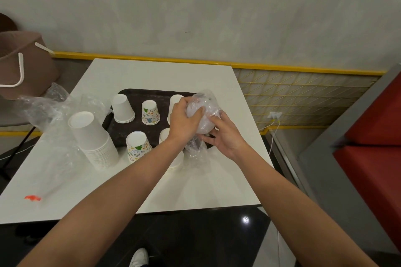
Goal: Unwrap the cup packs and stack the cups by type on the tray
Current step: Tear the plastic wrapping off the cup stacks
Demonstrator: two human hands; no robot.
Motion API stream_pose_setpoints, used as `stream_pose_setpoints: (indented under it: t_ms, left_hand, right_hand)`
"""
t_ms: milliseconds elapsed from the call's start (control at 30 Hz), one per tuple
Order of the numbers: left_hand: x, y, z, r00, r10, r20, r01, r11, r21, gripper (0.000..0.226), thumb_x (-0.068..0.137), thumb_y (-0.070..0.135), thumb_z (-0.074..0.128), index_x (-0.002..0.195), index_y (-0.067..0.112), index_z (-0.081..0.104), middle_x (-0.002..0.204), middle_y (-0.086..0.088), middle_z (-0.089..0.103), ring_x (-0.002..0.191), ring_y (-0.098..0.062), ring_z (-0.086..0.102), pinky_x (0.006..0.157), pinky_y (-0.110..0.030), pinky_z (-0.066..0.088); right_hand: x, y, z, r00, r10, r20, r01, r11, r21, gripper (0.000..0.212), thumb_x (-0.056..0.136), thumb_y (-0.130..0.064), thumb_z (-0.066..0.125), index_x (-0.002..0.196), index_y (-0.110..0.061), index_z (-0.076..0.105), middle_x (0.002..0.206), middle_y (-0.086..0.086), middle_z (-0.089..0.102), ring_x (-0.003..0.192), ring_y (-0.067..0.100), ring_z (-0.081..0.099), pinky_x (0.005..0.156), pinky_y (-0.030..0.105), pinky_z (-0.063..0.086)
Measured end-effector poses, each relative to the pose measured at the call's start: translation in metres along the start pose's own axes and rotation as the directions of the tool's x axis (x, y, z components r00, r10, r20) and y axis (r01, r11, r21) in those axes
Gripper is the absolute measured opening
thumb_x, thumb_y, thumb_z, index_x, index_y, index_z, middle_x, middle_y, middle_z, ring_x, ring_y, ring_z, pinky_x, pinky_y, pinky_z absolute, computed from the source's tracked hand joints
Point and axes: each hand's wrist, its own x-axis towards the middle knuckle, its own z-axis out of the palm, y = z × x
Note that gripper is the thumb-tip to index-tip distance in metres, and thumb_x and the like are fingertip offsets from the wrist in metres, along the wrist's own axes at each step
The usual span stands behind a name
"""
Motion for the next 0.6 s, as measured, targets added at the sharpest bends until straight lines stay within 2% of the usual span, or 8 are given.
stream_pose_setpoints:
  t_ms: [67, 167, 267, 367, 467, 533, 600]
  left_hand:
    - [0.0, 0.0, 0.0, 1.0, -0.005, -0.014, 0.005, 1.0, -0.016, 0.029, 0.087, 0.027, 0.061, 0.112, 0.015, 0.056, 0.099, 0.011, 0.055, 0.101, -0.019, 0.058, 0.091, -0.046, 0.051]
    - [0.0, 0.001, -0.001, 1.0, -0.024, -0.019, 0.023, 0.998, -0.064, 0.036, 0.082, 0.042, 0.056, 0.106, 0.016, 0.058, 0.101, 0.0, 0.063, 0.098, -0.022, 0.063, 0.086, -0.049, 0.053]
    - [0.002, 0.002, -0.001, 0.999, -0.03, -0.019, 0.029, 0.995, -0.095, 0.027, 0.09, 0.038, 0.055, 0.106, 0.016, 0.057, 0.105, -0.005, 0.064, 0.099, -0.024, 0.063, 0.087, -0.05, 0.052]
    - [0.006, 0.003, -0.002, 0.998, -0.047, -0.029, 0.044, 0.994, -0.1, 0.016, 0.096, 0.033, 0.05, 0.105, 0.02, 0.054, 0.104, -0.002, 0.063, 0.099, -0.021, 0.062, 0.089, -0.045, 0.053]
    - [0.008, 0.003, -0.003, 0.998, -0.057, -0.029, 0.054, 0.995, -0.084, 0.013, 0.098, 0.032, 0.047, 0.104, 0.022, 0.052, 0.101, 0.001, 0.06, 0.097, -0.018, 0.06, 0.086, -0.039, 0.054]
    - [0.011, 0.001, -0.005, 0.997, -0.055, -0.057, 0.053, 0.998, -0.045, 0.013, 0.098, 0.031, 0.045, 0.101, 0.02, 0.051, 0.098, 0.0, 0.058, 0.094, -0.018, 0.059, 0.082, -0.037, 0.052]
    - [0.014, 0.0, -0.007, 0.995, -0.063, -0.074, 0.063, 0.998, -0.003, 0.018, 0.099, 0.031, 0.043, 0.099, 0.015, 0.049, 0.089, 0.003, 0.055, 0.085, -0.014, 0.055, 0.074, -0.03, 0.049]
  right_hand:
    - [0.002, 0.0, 0.0, 1.0, 0.014, -0.015, -0.014, 1.0, -0.005, 0.036, 0.095, -0.02, 0.052, 0.131, -0.02, 0.048, 0.113, 0.003, 0.065, 0.102, 0.023, 0.064, 0.086, 0.042, 0.054]
    - [0.002, -0.001, -0.001, 1.0, 0.024, -0.017, -0.024, 1.0, 0.012, 0.036, 0.095, -0.024, 0.052, 0.131, -0.021, 0.05, 0.111, 0.003, 0.066, 0.102, 0.025, 0.065, 0.082, 0.041, 0.056]
    - [0.002, -0.001, -0.003, 0.999, 0.034, 0.002, -0.034, 0.998, 0.049, 0.034, 0.095, -0.017, 0.049, 0.13, -0.019, 0.05, 0.109, 0.006, 0.064, 0.101, 0.028, 0.064, 0.088, 0.045, 0.054]
    - [0.0, -0.003, -0.005, 0.998, 0.034, 0.045, -0.039, 0.994, 0.1, 0.032, 0.094, -0.015, 0.049, 0.126, -0.02, 0.051, 0.106, 0.006, 0.064, 0.098, 0.027, 0.064, 0.085, 0.044, 0.056]
    - [0.0, -0.004, -0.006, 0.998, 0.021, 0.056, -0.026, 0.997, 0.078, 0.043, 0.09, -0.015, 0.055, 0.133, -0.02, 0.049, 0.112, 0.005, 0.063, 0.1, 0.026, 0.064, 0.084, 0.043, 0.056]
    - [-0.001, -0.004, -0.007, 0.998, 0.027, 0.051, -0.03, 0.997, 0.069, 0.049, 0.082, -0.018, 0.061, 0.13, -0.02, 0.051, 0.114, 0.003, 0.062, 0.1, 0.024, 0.064, 0.085, 0.043, 0.056]
    - [-0.001, -0.004, -0.009, 0.999, 0.033, 0.036, -0.036, 0.996, 0.079, 0.043, 0.083, -0.019, 0.063, 0.125, -0.02, 0.053, 0.115, 0.003, 0.061, 0.1, 0.023, 0.064, 0.088, 0.044, 0.055]
